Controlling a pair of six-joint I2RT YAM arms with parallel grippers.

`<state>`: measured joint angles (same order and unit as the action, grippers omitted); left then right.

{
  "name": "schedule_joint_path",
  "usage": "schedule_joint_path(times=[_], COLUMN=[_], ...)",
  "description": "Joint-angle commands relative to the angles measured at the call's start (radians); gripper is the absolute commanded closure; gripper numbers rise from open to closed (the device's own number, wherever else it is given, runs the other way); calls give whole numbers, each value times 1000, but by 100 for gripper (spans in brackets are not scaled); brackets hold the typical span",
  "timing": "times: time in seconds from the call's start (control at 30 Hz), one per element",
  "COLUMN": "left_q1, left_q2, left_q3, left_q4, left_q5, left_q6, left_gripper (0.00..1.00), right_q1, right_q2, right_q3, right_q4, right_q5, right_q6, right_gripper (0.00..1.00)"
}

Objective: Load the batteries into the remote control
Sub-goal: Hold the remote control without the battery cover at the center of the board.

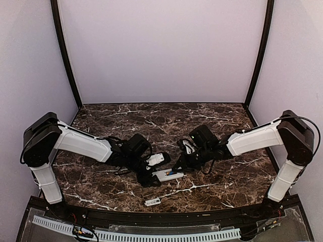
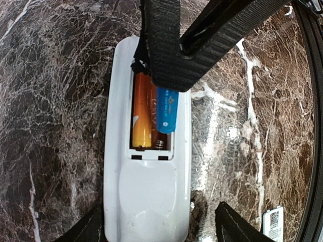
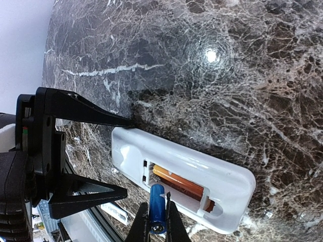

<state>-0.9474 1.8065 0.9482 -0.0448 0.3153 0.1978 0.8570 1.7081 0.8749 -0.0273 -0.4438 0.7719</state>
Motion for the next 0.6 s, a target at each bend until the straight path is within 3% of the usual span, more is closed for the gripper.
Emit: schedule_joint_path(times=[0.0,0.57], left_q1=[-10,-11], left_q2=[37,47], left_q3=[-16,-4], left_q4=[-107,-119], left_q5=[2,3], left_q6=[-14,-14], left_gripper=[27,30], right_q1=[5,16], right_q2=[4,8], right_q3=[-7,32], right_q4=[-26,-103], right_q5=[29,105], right_q6=[12,-8], right_gripper=[100,100])
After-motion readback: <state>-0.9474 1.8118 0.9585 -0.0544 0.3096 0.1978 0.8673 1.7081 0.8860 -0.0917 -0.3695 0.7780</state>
